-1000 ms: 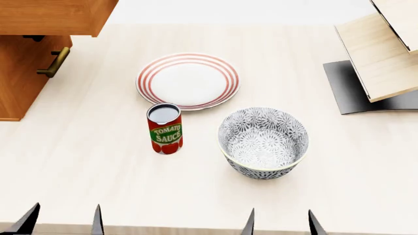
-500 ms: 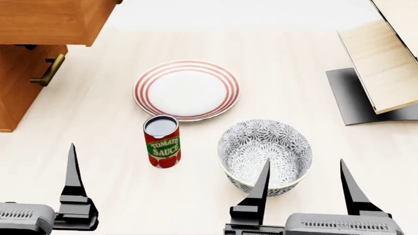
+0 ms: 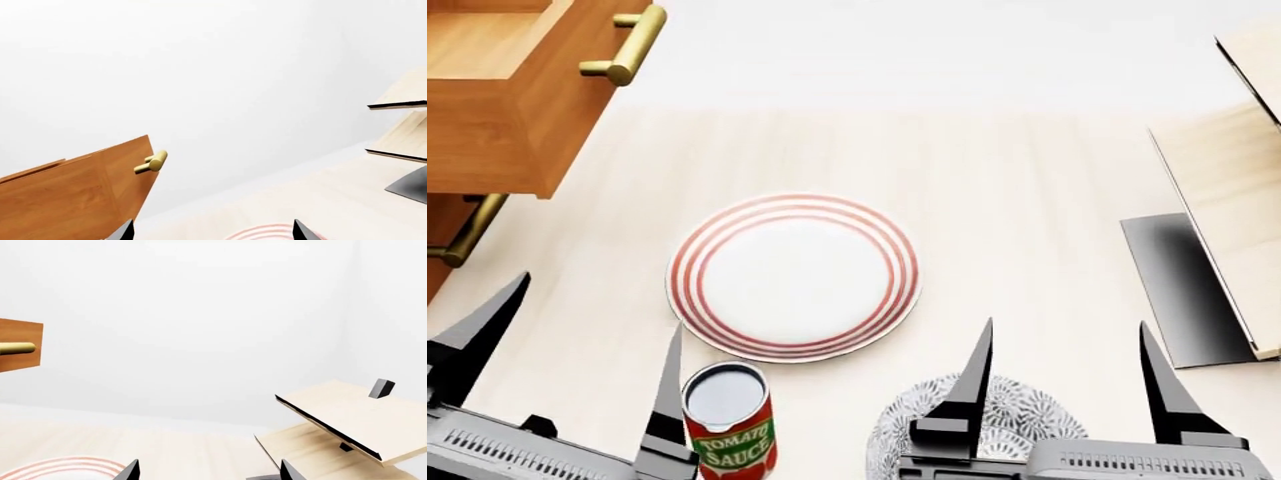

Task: Close the top drawer of the cabinet.

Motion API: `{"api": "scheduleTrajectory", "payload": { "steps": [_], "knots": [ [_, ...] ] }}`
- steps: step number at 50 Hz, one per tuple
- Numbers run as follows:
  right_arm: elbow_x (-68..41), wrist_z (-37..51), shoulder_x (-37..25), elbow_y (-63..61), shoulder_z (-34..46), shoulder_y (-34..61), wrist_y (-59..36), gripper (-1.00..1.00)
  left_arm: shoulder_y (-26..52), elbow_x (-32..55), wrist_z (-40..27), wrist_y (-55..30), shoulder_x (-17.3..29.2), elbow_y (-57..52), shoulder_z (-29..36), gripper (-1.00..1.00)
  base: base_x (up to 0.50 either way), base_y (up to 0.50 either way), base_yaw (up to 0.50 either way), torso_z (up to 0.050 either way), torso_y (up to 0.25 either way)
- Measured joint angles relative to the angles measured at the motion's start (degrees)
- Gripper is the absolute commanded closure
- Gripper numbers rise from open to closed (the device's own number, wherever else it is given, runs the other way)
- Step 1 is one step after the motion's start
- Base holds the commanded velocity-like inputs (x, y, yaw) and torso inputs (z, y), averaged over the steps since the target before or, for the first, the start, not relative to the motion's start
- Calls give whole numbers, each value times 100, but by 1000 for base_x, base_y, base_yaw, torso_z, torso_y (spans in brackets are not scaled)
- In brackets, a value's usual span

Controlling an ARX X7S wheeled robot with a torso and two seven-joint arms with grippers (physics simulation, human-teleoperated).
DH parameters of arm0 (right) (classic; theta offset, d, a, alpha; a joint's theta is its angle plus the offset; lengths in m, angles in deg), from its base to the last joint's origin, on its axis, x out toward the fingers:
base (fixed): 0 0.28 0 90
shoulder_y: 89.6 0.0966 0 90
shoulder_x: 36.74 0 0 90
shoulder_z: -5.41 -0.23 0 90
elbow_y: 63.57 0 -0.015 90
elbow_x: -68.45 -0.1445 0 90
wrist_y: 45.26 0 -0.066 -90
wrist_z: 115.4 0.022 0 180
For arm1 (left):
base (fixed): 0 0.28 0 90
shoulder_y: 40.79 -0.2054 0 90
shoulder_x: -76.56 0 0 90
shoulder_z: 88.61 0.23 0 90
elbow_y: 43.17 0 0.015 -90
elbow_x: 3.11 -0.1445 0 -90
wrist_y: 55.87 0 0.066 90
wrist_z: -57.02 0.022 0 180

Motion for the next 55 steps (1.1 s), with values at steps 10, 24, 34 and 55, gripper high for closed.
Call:
{"api": "scheduleTrajectory", "payload": {
  "steps": [10, 24, 34, 55],
  "knots": [
    [97, 69, -73, 165, 188, 1, 177, -100, 311, 396, 270, -219, 16, 262, -95, -100, 400, 0, 0, 0, 2],
    [82, 148, -164, 187, 266, -109, 481, -100, 1327, 855, 665, -834, -55, 1049, -188, -100, 0, 0, 0, 0, 0],
    [-87, 179, -216, 209, 150, -203, 643, -100, 1878, 1030, 725, -930, -140, 1781, -327, -100, 0, 0, 0, 0, 0],
    [-223, 234, -280, 385, 167, -223, 840, -100, 2445, 1331, 284, -980, -356, 2545, -989, -100, 0, 0, 0, 0, 0]
  ]
}}
